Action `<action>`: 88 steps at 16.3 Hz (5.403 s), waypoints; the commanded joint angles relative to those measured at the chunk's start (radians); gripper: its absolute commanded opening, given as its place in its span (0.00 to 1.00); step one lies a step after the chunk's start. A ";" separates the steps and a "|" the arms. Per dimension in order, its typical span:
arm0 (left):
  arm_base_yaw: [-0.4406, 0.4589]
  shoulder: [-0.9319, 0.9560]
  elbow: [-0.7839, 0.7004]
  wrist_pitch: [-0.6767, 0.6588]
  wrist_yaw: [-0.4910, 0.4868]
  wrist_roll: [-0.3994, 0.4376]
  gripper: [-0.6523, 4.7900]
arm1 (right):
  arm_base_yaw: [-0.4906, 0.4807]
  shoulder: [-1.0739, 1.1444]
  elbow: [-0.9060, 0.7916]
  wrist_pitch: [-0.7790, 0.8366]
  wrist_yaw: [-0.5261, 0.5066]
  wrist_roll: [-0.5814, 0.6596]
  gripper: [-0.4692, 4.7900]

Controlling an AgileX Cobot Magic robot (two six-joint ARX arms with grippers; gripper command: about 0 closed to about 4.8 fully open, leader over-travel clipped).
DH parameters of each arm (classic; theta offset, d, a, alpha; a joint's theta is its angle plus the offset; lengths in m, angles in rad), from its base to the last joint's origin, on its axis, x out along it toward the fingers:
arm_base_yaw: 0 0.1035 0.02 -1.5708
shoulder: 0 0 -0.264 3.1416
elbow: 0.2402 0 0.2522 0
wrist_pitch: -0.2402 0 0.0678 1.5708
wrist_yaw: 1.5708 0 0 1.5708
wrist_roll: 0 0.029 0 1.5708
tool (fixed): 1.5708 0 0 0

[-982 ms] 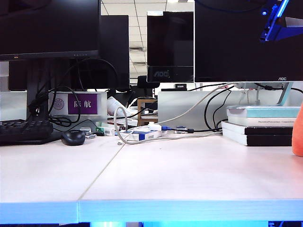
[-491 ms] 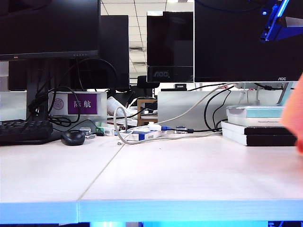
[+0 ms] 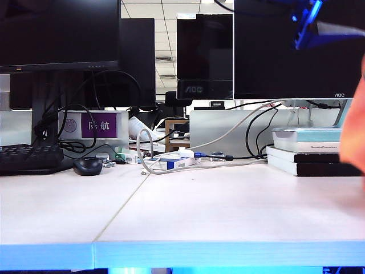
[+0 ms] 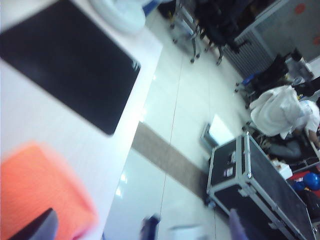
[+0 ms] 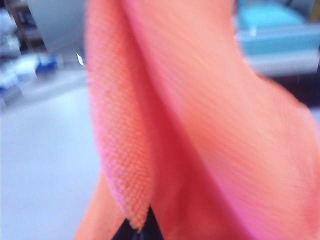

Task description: Wipe the table from left to right using the rag.

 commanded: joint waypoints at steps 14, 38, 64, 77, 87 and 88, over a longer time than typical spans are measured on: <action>0.101 -0.133 0.003 0.040 0.142 0.012 0.21 | 0.006 -0.174 0.307 -0.277 -0.089 -0.042 0.08; 0.147 -0.795 0.003 -0.488 -0.357 0.444 0.20 | 0.003 -0.237 -0.140 -0.225 -0.092 0.048 0.09; 0.607 -2.256 -2.127 0.187 -0.779 0.472 0.11 | 0.003 -0.237 -0.140 -0.225 -0.092 0.048 0.09; 0.919 -2.580 -2.640 0.335 -0.564 0.474 0.11 | 0.003 -0.241 -0.140 -0.237 -0.092 0.048 0.09; 0.918 -2.580 -2.854 0.447 -0.761 0.480 0.11 | 0.003 -0.246 -0.140 -0.248 -0.092 0.048 0.09; 0.918 -2.580 -2.876 0.450 -0.760 0.483 0.11 | 0.003 -0.246 -0.140 -0.248 -0.092 0.048 0.09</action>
